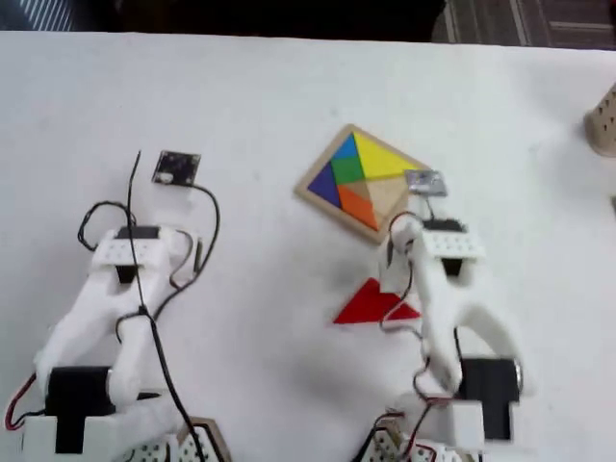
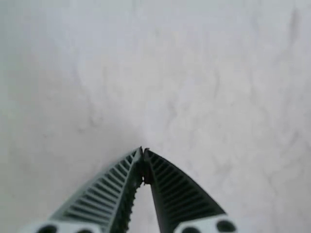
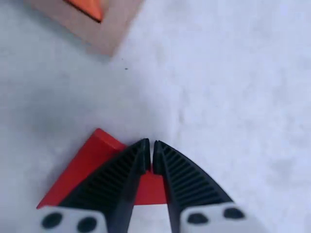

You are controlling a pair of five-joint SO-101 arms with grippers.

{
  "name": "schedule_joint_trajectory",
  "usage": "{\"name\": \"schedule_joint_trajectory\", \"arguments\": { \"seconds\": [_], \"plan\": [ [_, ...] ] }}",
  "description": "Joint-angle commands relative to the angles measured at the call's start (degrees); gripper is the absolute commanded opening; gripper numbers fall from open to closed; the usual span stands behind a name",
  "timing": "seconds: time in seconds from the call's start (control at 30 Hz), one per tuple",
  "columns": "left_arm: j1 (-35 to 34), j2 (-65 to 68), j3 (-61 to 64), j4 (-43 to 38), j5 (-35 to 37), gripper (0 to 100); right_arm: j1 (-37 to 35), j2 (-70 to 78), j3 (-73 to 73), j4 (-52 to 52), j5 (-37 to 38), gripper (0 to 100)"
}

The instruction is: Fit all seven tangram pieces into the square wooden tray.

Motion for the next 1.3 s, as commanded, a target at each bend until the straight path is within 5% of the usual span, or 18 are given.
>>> {"name": "schedule_joint_trajectory", "arguments": {
  "seconds": [0.0, 0.1, 0.37, 0.83, 1.07, 1.27],
  "plan": [
    [-0.7, -0.1, -3.1, 0.7, -0.6, 2, -1.6, -7.8, 2.9, -2.2, 0.9, 1.9],
    [-0.7, -0.1, -3.1, 0.6, -0.6, 2, -2.0, -9.2, 3.2, -1.7, 1.4, 1.9],
    [-0.7, 0.0, -3.1, 0.4, -0.7, 3, -0.7, -9.5, 3.2, 2.4, 23.9, 1.9],
    [-0.4, 0.0, -3.3, 0.3, -0.8, 3, 6.5, -9.2, 9.6, 3.6, 46.2, 1.9],
    [-0.3, 0.0, -3.3, 0.3, -0.8, 3, -2.7, -10.5, 10.5, 8.2, 45.6, 1.9],
    [-0.6, 0.0, -3.3, 0.3, -0.8, 3, -17.9, -10.1, 10.3, 5.9, 34.2, 1.9]
  ]
}}
